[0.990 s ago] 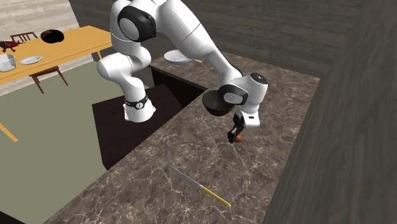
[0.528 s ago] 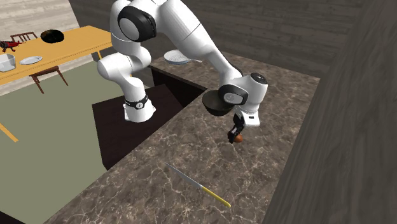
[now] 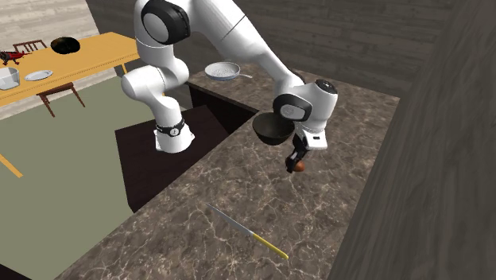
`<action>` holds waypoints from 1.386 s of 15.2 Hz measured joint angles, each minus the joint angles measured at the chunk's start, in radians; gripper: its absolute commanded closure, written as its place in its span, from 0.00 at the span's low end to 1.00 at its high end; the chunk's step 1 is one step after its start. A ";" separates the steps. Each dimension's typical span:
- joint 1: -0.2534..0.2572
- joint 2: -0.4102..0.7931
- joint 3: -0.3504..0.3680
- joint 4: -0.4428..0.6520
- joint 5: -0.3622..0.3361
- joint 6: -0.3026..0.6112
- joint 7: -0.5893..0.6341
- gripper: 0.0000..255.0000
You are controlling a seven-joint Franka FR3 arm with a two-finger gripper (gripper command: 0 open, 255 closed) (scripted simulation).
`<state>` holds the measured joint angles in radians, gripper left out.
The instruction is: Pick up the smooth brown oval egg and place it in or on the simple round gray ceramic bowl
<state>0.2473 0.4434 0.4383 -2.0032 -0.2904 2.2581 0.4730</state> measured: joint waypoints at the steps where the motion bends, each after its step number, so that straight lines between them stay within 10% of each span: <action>1: -0.003 -0.010 0.004 0.000 0.006 -0.009 -0.004 1.00; 21: -0.040 -0.175 0.050 0.070 0.110 -0.224 -0.081 1.00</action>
<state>0.2077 0.2680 0.4882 -1.9328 -0.1801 2.0342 0.3922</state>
